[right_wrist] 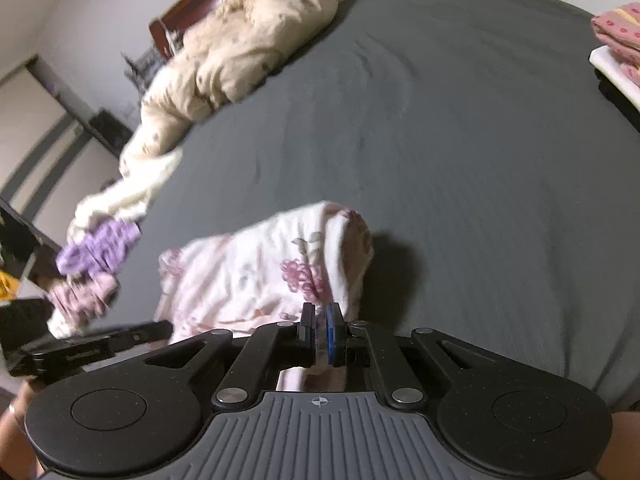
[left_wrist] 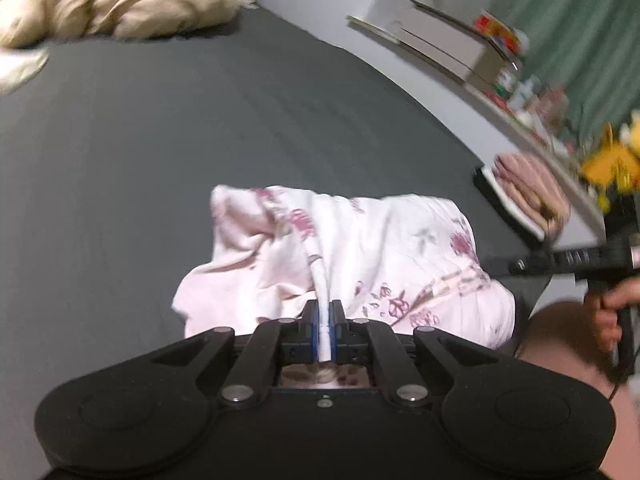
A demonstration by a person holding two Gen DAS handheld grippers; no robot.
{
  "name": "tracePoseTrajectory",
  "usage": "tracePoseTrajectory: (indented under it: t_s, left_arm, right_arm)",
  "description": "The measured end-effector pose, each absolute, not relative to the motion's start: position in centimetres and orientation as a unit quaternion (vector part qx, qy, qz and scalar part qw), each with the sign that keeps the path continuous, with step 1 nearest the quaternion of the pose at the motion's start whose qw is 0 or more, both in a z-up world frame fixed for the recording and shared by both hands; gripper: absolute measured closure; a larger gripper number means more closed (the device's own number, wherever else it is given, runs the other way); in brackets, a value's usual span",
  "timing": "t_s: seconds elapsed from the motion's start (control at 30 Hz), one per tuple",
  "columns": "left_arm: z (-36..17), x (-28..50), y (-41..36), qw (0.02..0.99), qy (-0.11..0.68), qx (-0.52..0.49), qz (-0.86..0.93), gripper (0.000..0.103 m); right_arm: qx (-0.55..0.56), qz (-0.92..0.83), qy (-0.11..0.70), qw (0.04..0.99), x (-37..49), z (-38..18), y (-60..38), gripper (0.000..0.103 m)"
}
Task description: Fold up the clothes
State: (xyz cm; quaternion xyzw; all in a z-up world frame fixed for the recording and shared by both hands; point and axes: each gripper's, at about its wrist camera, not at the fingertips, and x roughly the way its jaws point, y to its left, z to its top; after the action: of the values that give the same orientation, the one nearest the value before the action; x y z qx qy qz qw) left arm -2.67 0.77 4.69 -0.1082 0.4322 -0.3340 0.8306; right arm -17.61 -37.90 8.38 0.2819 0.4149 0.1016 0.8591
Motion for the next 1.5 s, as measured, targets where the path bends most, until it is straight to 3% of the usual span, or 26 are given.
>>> tracePoseTrajectory:
  t_s: [0.07,0.13,0.2,0.27,0.47,0.53,0.57,0.6,0.67,0.87,0.97,1.17,1.23,1.3,1.5]
  left_arm:
    - [4.7,-3.1,0.9,0.832,0.431,-0.103,-0.334,0.095]
    - [5.1,-3.3,1.3,0.836,0.422,-0.104,-0.335,0.081]
    - [5.8,-3.2,2.1,0.844,0.403,-0.115,-0.335,0.052]
    - [6.3,-2.9,2.5,0.851,0.394,-0.122,-0.327,0.038]
    - [5.6,-2.4,1.9,0.832,0.427,-0.099,-0.341,0.038]
    - [5.1,-2.6,1.3,0.827,0.435,-0.088,-0.346,0.039]
    - [4.9,-2.6,1.0,0.826,0.436,-0.086,-0.346,0.039]
    - [4.6,-2.7,0.7,0.826,0.437,-0.084,-0.346,0.039]
    - [4.1,-2.7,0.4,0.826,0.440,-0.084,-0.341,0.045]
    - [3.9,-2.2,0.3,0.830,0.437,-0.092,-0.333,0.081]
    - [4.6,-2.2,0.3,0.832,0.427,-0.092,-0.341,0.093]
    - [6.1,-1.3,-0.3,0.828,0.440,-0.073,-0.342,0.092]
    - [6.2,-0.9,-0.6,0.823,0.453,-0.056,-0.338,0.085]
    - [6.4,-0.7,-0.7,0.821,0.457,-0.048,-0.338,0.069]
    - [6.6,-0.8,-1.2,0.821,0.447,-0.059,-0.351,0.069]
  right_arm:
    - [0.296,0.109,0.402,0.860,-18.0,8.8,-38.0,0.097]
    - [0.295,0.118,0.395,0.862,-18.2,9.3,-37.8,0.097]
    - [0.282,0.130,0.396,0.864,-18.2,9.5,-37.3,0.097]
    - [0.270,0.137,0.399,0.865,-18.1,9.7,-36.6,0.097]
    - [0.205,0.159,0.402,0.878,-18.3,9.8,-34.2,0.095]
    - [0.204,0.166,0.402,0.877,-18.4,9.6,-33.8,0.077]
    - [0.207,0.166,0.399,0.878,-18.4,9.5,-33.8,0.051]
    - [0.210,0.164,0.395,0.879,-18.4,9.5,-33.9,0.036]
    - [0.203,0.159,0.387,0.886,-18.7,9.6,-33.6,0.035]
    - [0.123,0.168,0.367,0.906,-19.2,10.0,-31.5,0.035]
    - [0.078,0.174,0.357,0.914,-19.4,10.1,-30.3,0.035]
    - [-0.016,0.186,0.334,0.924,-19.8,10.5,-27.9,0.035]
    - [-0.092,0.195,0.319,0.923,-20.1,10.3,-26.0,0.035]
    - [-0.127,0.203,0.322,0.916,-20.0,9.8,-24.9,0.035]
    - [-0.104,0.215,0.346,0.907,-19.5,8.7,-24.0,0.035]
